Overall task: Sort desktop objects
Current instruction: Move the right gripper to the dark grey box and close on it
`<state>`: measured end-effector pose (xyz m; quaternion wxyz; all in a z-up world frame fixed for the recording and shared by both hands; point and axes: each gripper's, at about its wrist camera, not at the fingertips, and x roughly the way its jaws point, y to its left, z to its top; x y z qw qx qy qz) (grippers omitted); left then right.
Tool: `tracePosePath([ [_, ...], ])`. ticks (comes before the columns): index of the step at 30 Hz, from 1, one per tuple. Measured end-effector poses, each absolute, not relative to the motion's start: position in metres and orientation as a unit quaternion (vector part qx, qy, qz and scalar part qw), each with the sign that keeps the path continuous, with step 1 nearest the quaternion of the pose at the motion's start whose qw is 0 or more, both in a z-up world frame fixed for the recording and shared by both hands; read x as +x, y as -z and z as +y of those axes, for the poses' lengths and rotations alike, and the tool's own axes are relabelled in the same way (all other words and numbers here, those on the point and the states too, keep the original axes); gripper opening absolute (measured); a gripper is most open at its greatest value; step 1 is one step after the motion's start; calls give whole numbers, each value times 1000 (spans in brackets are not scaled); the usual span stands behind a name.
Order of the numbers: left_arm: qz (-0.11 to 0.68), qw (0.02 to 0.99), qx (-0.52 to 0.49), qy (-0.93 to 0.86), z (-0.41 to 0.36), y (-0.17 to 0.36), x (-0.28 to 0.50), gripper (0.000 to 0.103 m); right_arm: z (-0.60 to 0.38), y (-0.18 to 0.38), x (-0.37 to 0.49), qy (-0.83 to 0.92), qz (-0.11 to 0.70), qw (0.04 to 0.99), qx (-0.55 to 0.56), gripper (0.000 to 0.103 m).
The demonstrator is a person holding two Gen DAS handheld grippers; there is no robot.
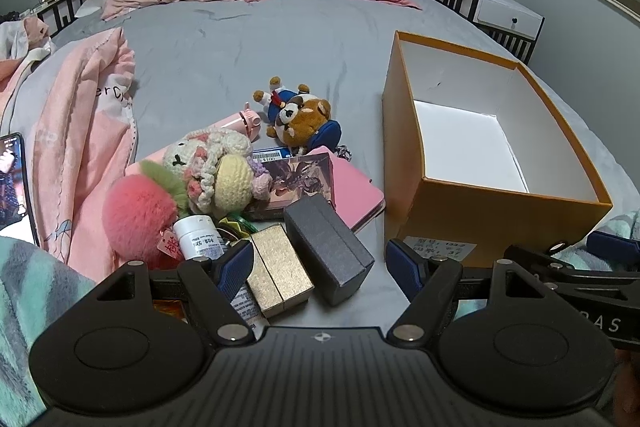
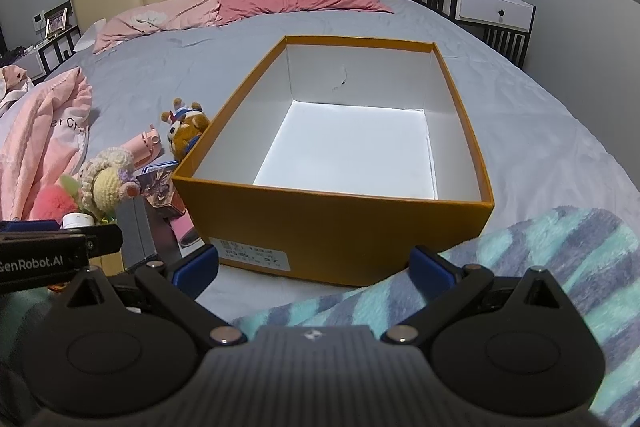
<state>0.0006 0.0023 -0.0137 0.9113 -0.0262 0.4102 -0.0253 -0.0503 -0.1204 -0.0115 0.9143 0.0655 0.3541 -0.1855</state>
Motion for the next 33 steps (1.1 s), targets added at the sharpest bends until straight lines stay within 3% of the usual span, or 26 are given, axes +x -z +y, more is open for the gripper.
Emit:
tracePosePath([
  [4,422,906,-33,26,8,14,2,86,-119,12,-49,167,355,917,70,100],
  [7,426,903,-39,26,15,13,2,85,-116,13,-46,146,363,917,72,91],
  [11,440,897,-42,22,24,12,4,69,-109,16,-37,106,387,914,66,68],
  [15,467,882,-69,5,42,15,11,54,-93,19,-21,58,406,911,40,58],
  [17,478,874,-86,3,48,16,16,52,-86,20,-12,33,413,910,28,50],
  [33,529,842,-107,1,54,32,48,52,-55,33,55,-68,443,893,-33,47],
])
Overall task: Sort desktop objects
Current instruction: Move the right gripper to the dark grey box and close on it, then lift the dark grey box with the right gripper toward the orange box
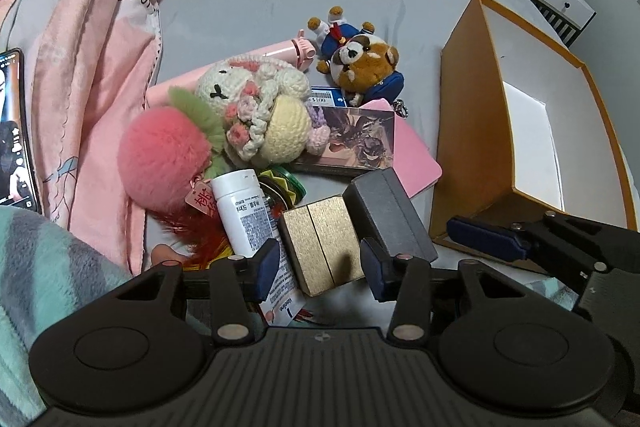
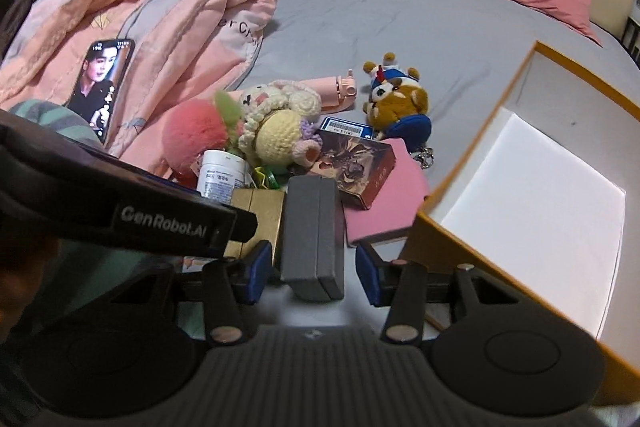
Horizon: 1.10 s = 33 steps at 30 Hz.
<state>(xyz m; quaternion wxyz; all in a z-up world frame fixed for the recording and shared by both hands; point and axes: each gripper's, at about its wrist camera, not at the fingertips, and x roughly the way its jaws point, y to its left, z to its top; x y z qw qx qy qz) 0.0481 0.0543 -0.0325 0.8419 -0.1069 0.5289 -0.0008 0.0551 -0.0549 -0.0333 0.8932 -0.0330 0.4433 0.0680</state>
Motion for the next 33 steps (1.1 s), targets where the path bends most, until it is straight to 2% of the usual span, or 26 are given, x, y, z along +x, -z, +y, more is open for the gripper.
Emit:
tracePosePath([
  [6,536,837,-111,1,56,40,56,52,-53,42,68,-63,456,887,-32,45],
  [10,540,834,-113,2,58,43,58,52,-52,46,76,-65,466,882,-25,37],
  [28,547,827,-128,21,60,43,58,53,-58,34,47,-38,477,876,-60,35],
  [33,541,833,-113,30,54,37,62,53,-75,33,38,-22,487,873,-26,35],
])
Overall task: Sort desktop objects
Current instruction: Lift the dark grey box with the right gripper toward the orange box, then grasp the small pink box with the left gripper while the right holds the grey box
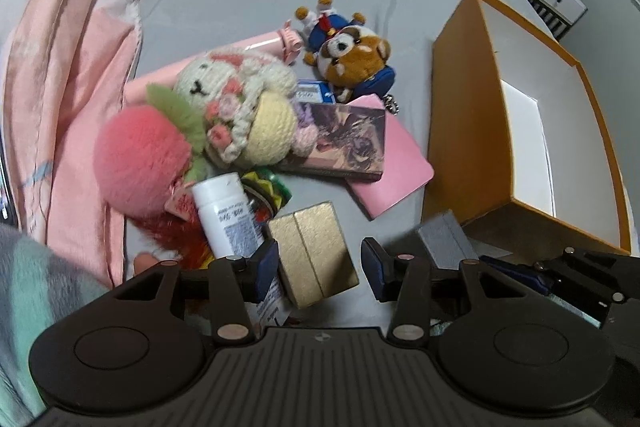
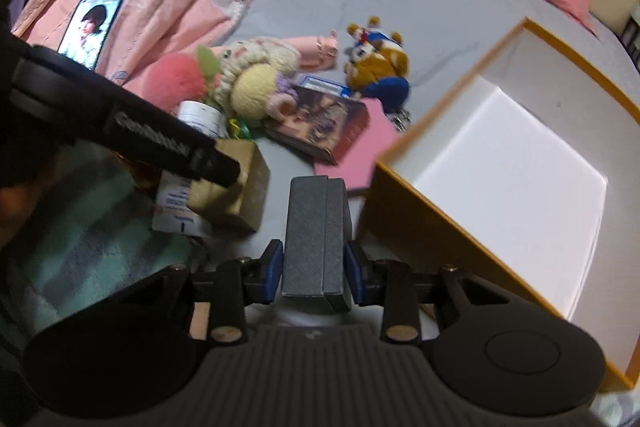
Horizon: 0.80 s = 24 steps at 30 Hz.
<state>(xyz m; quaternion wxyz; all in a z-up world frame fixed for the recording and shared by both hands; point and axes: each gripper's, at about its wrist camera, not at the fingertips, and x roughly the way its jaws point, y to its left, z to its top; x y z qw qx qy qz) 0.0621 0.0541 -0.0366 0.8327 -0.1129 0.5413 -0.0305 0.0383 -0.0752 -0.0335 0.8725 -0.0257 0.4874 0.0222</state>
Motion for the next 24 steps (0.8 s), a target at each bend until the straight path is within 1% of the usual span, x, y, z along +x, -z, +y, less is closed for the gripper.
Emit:
tracePosePath([
  [4,531,841,-83,53,46,24,67,53,-77,9,32,-47,467,883,0,35],
  [10,509,857,-46,64,42,1,81,53,-82,-54,26,-63,403,913,-9,35],
  [13,506,859,-38,65,36,-6,92,53,-99,-86,22,-49,368,928,17,35],
  [16,509,857,-38,68,26,-1,106,53,-114,-109,16,-7,330,944,22,35],
  [18,513,855,-41,66,19,7,117,58,-126,-115,14,31,314,948,25,35],
  [20,514,854,-37,63,11,16,125,59,-139,-111,16,67,318,945,34,35],
  [24,518,853,-22,59,-2,37,137,60,-164,-79,24,119,352,927,55,35],
])
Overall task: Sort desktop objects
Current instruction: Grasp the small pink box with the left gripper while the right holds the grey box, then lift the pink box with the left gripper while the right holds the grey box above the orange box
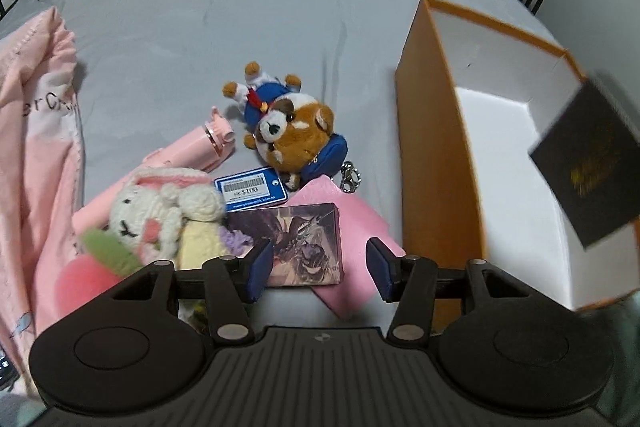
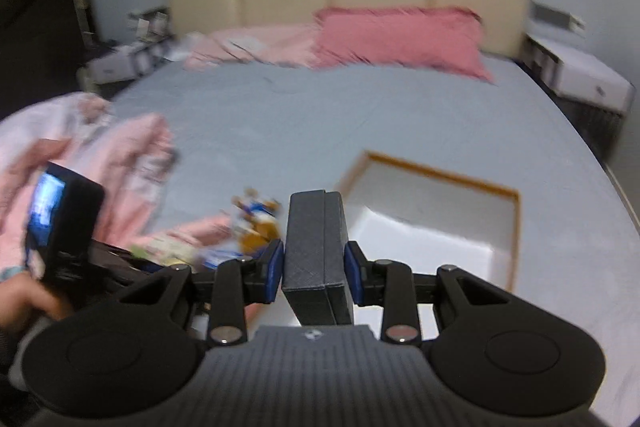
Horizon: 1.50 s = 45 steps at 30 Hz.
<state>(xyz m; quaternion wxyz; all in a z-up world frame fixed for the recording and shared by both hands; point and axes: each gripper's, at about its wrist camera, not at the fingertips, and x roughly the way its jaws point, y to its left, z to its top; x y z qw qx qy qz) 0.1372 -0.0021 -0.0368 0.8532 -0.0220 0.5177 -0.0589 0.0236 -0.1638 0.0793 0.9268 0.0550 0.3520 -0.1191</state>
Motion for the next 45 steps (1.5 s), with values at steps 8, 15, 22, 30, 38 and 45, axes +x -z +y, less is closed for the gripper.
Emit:
tracePosePath([
  [8,540,841,7,35,-17,71,158,67,-179,-40,26,127,384,910,93,35],
  [15,534,844,35,8,-17,82,160,70,-185,-26,23,130,391,906,102,35],
  [22,523,852,24,19,-4,61,156,40,-188,-17,23,133,398,900,120,35],
  [30,514,856,59,-8,19,25,140,27,-191,-9,21,138,401,896,133,35],
  [38,518,851,82,-3,20,32,154,33,-189,5,30,134,412,890,142,35],
  [45,517,838,176,-23,10,31,152,34,-190,9,29,139,416,886,147,35],
])
